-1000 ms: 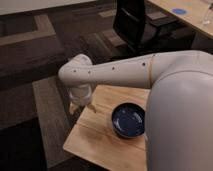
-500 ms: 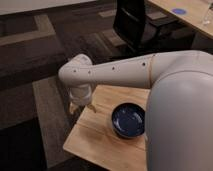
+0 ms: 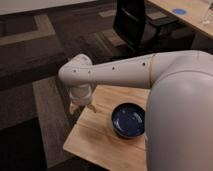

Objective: Place the eraser in the ceramic cup

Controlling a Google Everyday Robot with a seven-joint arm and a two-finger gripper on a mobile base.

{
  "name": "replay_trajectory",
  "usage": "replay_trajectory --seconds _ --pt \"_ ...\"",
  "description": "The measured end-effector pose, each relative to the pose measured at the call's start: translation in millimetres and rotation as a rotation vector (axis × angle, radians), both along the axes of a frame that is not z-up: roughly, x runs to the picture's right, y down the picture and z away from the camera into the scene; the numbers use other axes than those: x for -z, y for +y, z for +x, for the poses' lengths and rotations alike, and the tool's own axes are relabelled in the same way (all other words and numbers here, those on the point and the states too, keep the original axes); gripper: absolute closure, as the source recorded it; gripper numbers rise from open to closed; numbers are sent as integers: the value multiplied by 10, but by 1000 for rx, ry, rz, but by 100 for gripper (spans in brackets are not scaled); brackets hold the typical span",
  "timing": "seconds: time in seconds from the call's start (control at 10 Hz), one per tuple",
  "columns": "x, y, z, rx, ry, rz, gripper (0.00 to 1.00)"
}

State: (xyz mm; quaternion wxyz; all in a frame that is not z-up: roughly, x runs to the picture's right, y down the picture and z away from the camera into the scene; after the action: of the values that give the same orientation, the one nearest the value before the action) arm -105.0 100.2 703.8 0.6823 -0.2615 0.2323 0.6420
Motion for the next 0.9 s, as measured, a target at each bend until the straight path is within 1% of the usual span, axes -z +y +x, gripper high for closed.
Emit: replay_trajectory --seconds 0.6,0.8,0.9 --pt "3 -3 13 5 -3 1 35" --pt "63 -144 301 7 -1 34 35" --pt "77 -171 344 2 -9 41 35"
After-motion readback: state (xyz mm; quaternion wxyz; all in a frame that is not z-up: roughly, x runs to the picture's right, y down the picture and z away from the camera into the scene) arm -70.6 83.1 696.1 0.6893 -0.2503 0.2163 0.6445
